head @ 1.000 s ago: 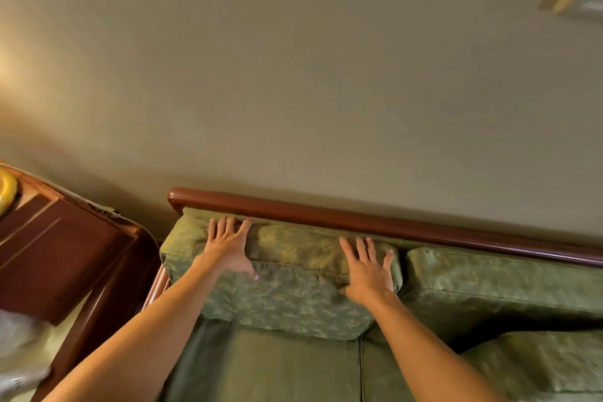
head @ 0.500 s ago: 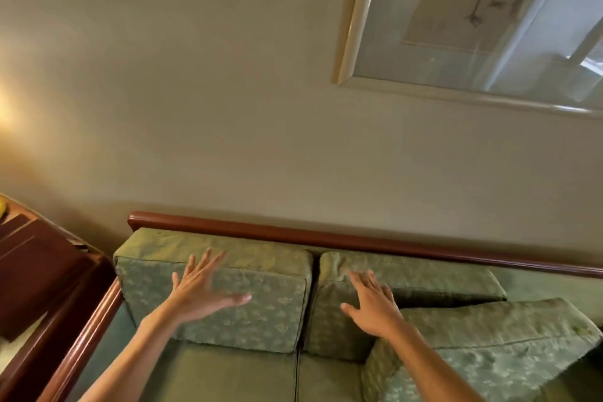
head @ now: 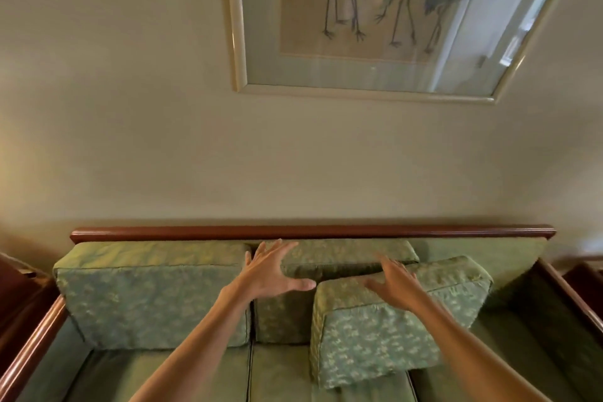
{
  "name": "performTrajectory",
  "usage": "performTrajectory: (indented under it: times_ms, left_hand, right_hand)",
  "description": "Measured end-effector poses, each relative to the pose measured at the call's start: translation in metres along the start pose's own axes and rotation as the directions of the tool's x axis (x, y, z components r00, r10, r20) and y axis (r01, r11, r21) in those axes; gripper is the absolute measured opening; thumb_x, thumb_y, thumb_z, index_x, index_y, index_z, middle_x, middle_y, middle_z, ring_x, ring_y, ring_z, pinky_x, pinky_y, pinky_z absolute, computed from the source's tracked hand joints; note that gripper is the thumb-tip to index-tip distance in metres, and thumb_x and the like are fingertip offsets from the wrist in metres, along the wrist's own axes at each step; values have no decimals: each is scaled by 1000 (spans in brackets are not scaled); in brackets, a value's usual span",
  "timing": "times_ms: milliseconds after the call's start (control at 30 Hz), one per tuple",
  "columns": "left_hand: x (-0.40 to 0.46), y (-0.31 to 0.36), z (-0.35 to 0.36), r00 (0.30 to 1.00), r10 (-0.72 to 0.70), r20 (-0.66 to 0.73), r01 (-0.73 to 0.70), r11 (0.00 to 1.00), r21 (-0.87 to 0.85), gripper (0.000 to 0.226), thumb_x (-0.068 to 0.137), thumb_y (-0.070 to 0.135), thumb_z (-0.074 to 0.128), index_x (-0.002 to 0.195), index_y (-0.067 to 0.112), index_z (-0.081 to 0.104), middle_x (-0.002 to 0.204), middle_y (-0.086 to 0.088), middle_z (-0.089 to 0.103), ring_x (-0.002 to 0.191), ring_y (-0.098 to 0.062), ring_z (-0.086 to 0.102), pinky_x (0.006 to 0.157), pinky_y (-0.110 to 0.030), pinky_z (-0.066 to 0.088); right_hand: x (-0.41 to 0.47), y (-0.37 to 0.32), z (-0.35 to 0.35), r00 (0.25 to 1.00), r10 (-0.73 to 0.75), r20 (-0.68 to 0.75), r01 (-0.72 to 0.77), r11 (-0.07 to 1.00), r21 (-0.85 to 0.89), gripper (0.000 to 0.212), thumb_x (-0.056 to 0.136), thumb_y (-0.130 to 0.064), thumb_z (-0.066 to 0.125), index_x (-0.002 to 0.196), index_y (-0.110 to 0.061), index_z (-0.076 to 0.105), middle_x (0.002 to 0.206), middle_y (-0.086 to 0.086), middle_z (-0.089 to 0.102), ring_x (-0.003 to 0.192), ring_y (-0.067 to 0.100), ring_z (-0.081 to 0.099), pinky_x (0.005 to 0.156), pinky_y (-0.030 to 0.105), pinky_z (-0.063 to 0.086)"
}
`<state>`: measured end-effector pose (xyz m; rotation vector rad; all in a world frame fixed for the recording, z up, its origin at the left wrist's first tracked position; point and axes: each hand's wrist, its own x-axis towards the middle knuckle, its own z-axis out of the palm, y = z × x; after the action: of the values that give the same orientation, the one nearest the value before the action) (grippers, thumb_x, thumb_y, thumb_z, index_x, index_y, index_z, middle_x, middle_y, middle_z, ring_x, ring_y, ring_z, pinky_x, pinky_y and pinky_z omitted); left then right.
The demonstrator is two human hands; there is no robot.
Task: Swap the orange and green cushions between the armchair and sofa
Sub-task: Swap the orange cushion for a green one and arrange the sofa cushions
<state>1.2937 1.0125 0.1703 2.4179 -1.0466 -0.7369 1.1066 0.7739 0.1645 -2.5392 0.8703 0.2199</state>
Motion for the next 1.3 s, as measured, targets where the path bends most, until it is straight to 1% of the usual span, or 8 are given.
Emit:
performTrajectory:
  times_ms: [233,433,667,767,867,933,1033,1300]
  left_hand:
    - [19,43,27,994,78,71,-82,995,58,116,61,91,60,156,39,18,168,0,9,153,-30,3,120,-60,2]
    - [50,76,63,996,26,85,-30,999,45,119,58,87,66,156,39,17,167,-2,10,153,-30,4,121,-58,1]
    - [129,112,154,973,-190,134,180,980,82,147,54,79,76,156,30,-18,165,-8,-19,152,-29,-13,123,-51,0]
    - [144,125,205,930,-338,143,296,922,250,152,56,75,79,151,29,-30,165,-17,-16,152,-40,-6,121,-54,0]
    - [135,147,245,903,-427,51,362,820,443,145,63,71,78,154,23,-24,161,-24,3,147,-47,4,119,-57,2]
    - [128,156,258,880,-476,10,413,774,481,135,69,64,78,156,21,-15,159,-24,5,146,-47,4,118,-60,2]
    - [119,159,272,862,-506,-19,452,752,480,122,74,52,80,157,19,-4,162,-22,3,148,-49,-4,118,-61,-7]
    - [118,154,280,898,-437,-54,412,790,455,121,69,53,84,156,20,7,159,-14,16,148,-42,9,121,-58,-3]
  right_hand:
    - [-35,76,-24,995,101,19,-102,989,104,133,50,-97,47,154,-18,24,155,7,38,139,26,42,111,45,40]
    - [-8,134,-63,991,102,87,-109,991,75,139,44,-93,59,154,-18,20,156,7,36,137,24,43,109,38,41]
    - [82,211,-70,974,17,226,21,986,-166,162,27,-103,49,156,-12,13,161,8,25,146,26,27,116,38,30]
    - [119,240,-53,952,-20,306,96,967,-237,137,63,-65,80,157,-13,-5,166,6,-1,152,26,1,122,46,13]
    - [141,270,-35,901,-55,429,237,893,-382,137,68,-52,84,155,-13,-14,165,7,-14,151,29,-13,121,54,3]
    - [142,286,-16,862,-59,503,332,816,-473,140,64,-60,83,156,-11,-12,165,12,-7,151,35,-7,120,56,1]
    - [126,304,12,893,-183,410,398,745,-535,123,66,-63,76,155,-11,9,159,12,19,145,35,17,121,55,6]
    - [97,320,27,943,-211,259,315,819,-480,103,66,-47,76,150,-14,27,151,8,36,139,31,31,117,53,14]
